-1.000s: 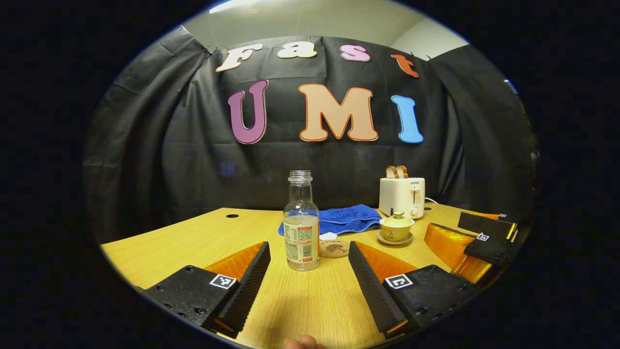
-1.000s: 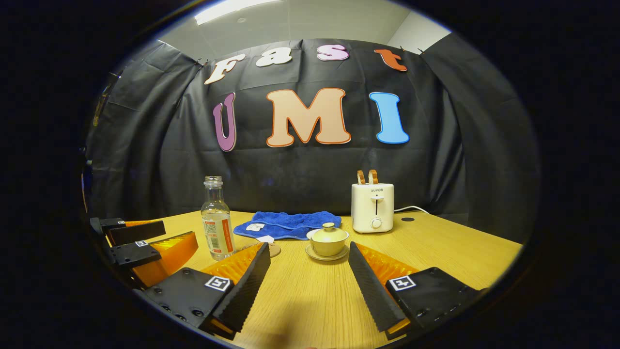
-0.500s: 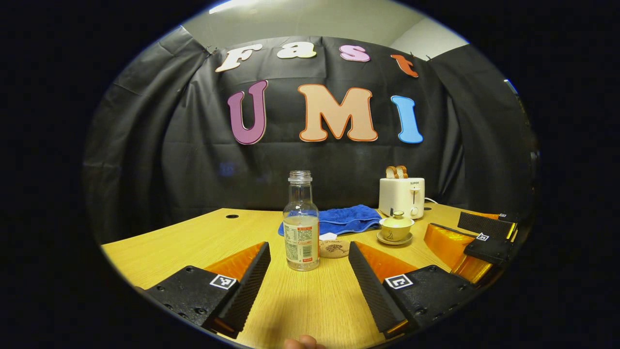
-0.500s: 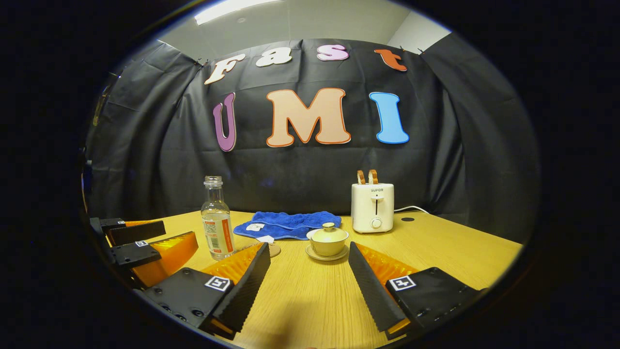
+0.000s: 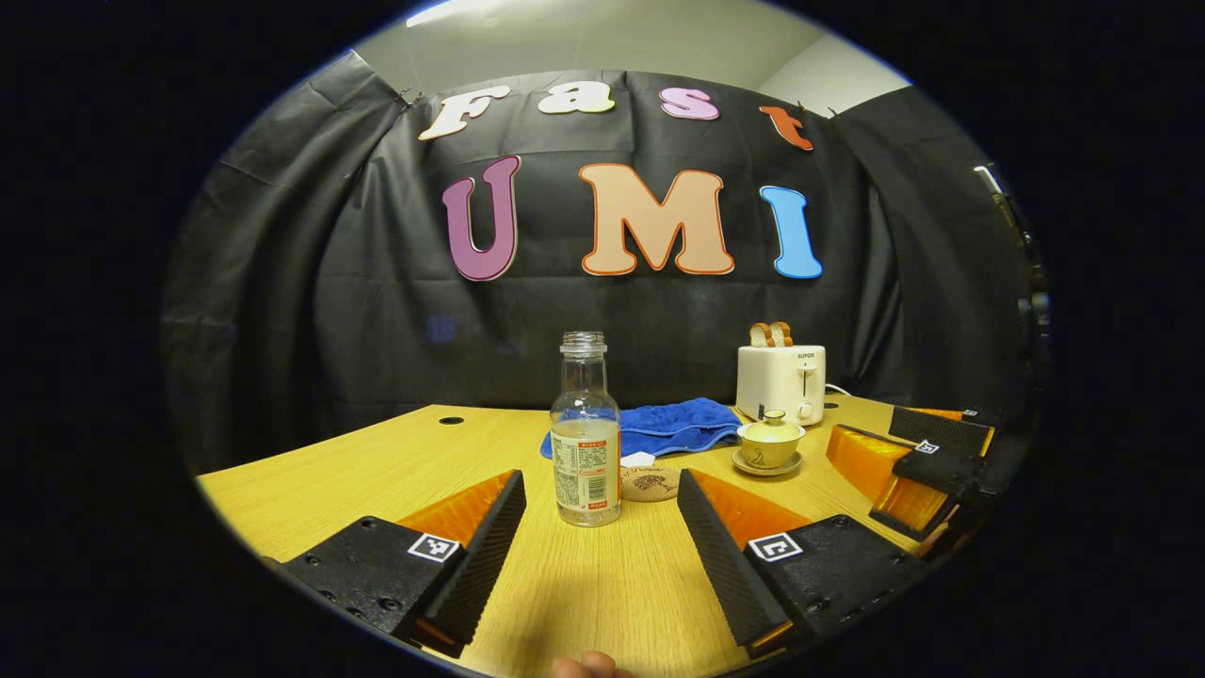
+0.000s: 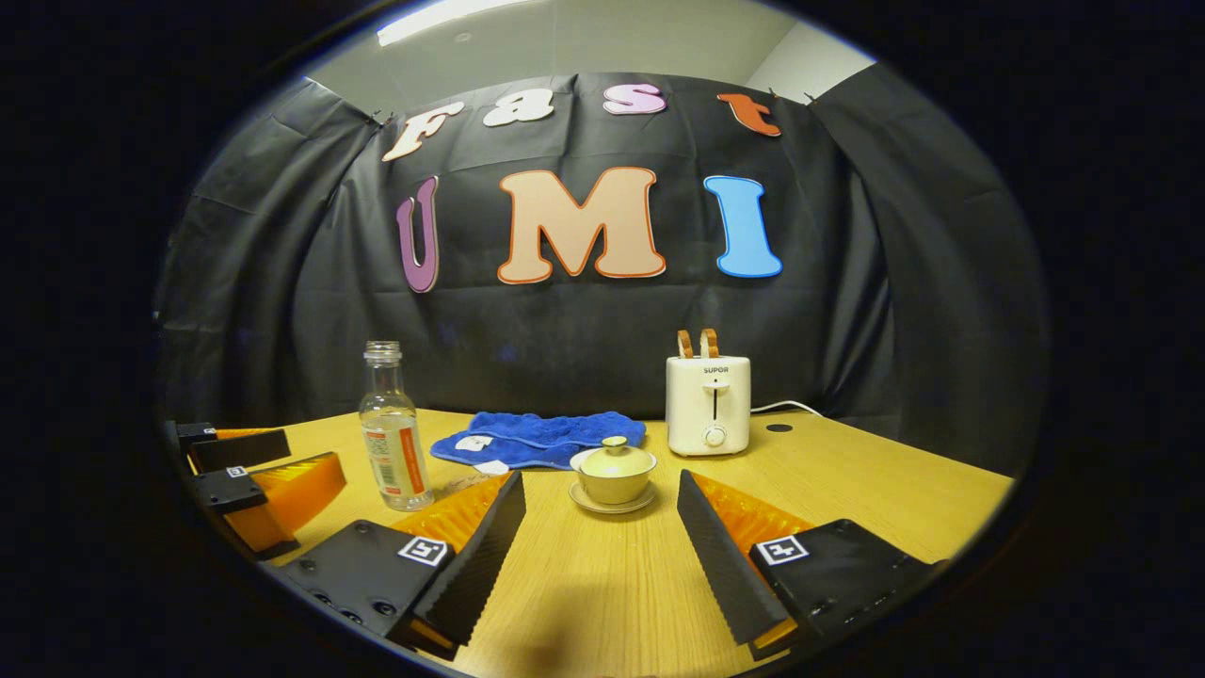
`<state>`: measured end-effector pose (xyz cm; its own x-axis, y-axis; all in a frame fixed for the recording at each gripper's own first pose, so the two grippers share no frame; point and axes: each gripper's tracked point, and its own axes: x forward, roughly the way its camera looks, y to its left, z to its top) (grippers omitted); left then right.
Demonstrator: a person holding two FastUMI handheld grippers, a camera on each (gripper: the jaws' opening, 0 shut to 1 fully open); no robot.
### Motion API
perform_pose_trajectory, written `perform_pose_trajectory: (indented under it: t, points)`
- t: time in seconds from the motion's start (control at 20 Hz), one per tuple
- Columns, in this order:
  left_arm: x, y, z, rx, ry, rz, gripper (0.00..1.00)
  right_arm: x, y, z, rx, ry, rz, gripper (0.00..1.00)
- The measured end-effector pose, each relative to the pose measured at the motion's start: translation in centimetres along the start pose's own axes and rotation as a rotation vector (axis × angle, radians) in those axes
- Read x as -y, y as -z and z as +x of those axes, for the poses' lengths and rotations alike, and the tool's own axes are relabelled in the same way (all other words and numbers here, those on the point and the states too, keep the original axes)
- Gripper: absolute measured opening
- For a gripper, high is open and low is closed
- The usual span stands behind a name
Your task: Open the teacup lid with one hand, grasp the water bottle and pour water into the teacup with the other hand; after pouring, place the water bottle on the coaster and then close the teacup lid.
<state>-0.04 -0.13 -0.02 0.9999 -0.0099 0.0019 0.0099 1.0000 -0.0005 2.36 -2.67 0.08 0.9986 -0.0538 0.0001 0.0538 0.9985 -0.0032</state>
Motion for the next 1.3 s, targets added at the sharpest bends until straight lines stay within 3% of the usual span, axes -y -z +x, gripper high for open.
perform_pose_trajectory:
  t: [0.45,0.75,1.05,1.15,1.3]
  points:
    - [0.0,0.0,0.1,-0.001,0.0,-0.001,0.96,1.2,0.4,8.7,-0.008,0.045,-0.006,1.0]
    - [0.0,0.0,0.0,-0.001,0.0,-0.001,0.95,0.5,1.3,15.0,-0.052,0.029,-0.021,1.0]
    - [0.0,0.0,0.0,-0.001,0.0,0.0,0.95,-0.1,2.4,17.9,-0.121,0.003,-0.053,1.0]
    - [0.0,0.0,0.0,0.0,0.0,-0.001,0.95,-0.2,2.9,18.6,-0.15,-0.001,-0.057,0.87]
    - [0.0,0.1,0.0,0.0,0.0,-0.001,0.95,-0.5,3.1,19.0,-0.169,-0.008,-0.069,0.8]
